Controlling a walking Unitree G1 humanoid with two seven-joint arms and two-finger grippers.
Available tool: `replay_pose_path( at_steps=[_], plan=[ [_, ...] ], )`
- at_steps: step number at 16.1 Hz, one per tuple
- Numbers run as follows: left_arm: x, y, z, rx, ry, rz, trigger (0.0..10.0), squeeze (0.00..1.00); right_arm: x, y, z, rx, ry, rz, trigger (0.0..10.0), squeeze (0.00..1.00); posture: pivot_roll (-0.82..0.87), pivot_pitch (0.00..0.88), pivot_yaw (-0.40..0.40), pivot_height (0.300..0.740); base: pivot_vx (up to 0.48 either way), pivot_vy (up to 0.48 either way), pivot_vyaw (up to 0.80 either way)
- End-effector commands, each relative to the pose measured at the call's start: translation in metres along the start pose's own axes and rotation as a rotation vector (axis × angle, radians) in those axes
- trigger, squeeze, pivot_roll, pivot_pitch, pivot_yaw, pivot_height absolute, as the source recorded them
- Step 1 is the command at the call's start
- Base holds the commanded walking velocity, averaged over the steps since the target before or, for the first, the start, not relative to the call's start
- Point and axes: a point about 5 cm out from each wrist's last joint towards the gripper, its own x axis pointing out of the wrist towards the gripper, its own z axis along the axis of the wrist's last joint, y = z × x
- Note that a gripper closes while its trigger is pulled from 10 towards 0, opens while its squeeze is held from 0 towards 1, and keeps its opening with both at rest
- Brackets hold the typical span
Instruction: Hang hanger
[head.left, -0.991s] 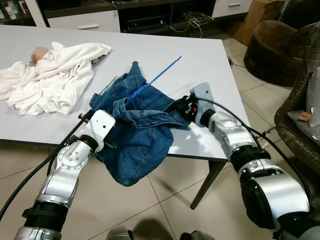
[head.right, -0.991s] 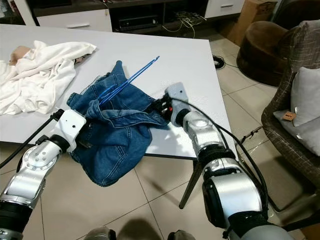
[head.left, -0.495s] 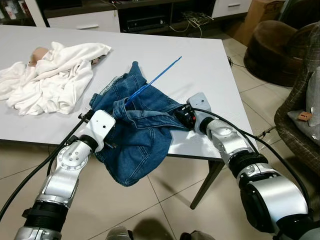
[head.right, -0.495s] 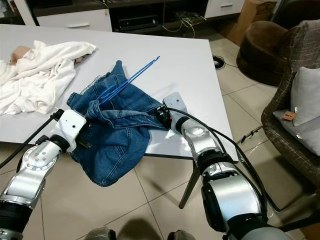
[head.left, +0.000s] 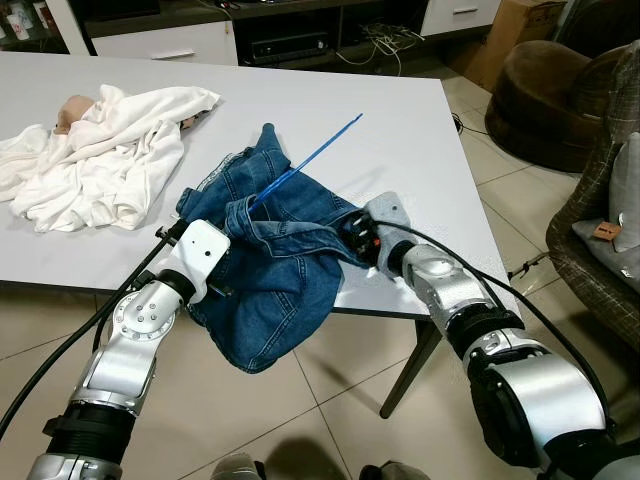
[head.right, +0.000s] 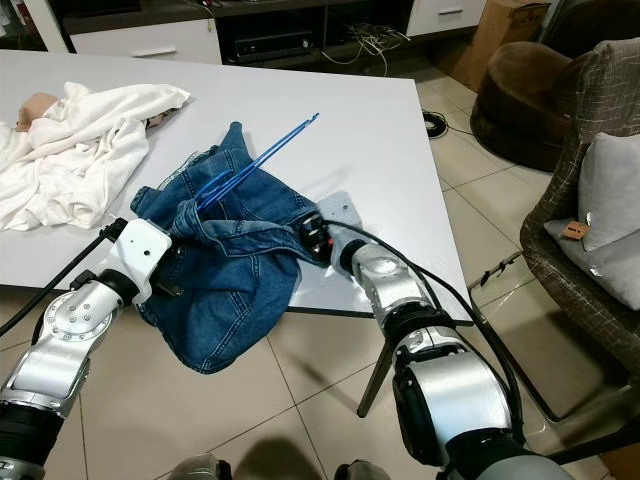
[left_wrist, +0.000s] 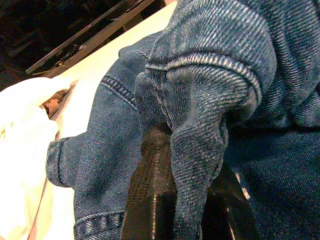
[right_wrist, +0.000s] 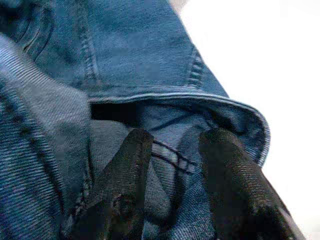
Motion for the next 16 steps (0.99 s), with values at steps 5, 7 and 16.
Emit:
replay_pose_path(
  at_steps=[5,7,16],
  plan=[
    [0.001,0.003,0.005,0.012,-0.020,0.007,10.0,0.00,0.001,-0.012,0.013,0.392,-0.078,-0.085,0.0,0.00,0.02,0.025,-0.011,0.740,0.000,0.000,0.00],
    [0.001,0.003,0.005,0.012,-0.020,0.006,10.0,0.00,0.001,-0.010,0.013,0.415,-0.078,-0.064,0.0,0.00,0.02,0.025,-0.011,0.740,0.000,0.000,0.00],
    [0.003,0.000,0.006,0.007,-0.025,0.003,10.0,0.00,0.002,-0.018,0.035,0.599,-0.150,-0.032,0.0,0.00,0.01,0.027,-0.021,0.740,0.000,0.000,0.00]
  ],
)
